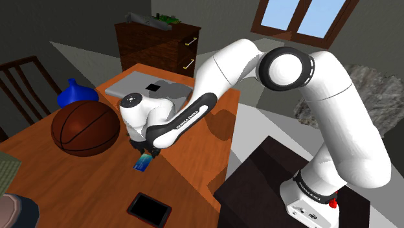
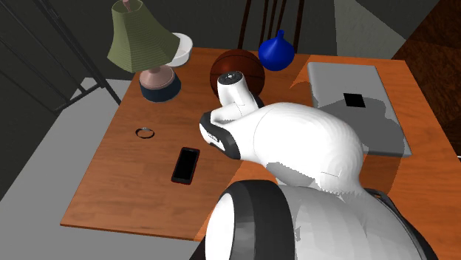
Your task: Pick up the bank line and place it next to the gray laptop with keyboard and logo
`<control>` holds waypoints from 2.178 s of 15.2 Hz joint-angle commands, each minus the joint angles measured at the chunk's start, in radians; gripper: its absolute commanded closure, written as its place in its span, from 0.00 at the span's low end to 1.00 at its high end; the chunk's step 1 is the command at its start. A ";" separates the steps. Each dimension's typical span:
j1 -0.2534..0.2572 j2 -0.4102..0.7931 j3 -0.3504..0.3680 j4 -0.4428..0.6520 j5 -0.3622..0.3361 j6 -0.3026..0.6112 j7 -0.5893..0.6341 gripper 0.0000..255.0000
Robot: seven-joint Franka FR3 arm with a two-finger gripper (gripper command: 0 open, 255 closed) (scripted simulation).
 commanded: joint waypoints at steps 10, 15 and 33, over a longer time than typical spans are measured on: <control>-0.006 -0.019 0.008 -0.010 0.008 -0.013 -0.005 1.00; -0.021 -0.068 0.029 -0.027 0.030 -0.046 -0.020 1.00; -0.140 -0.223 0.075 -0.103 0.097 -0.103 -0.132 1.00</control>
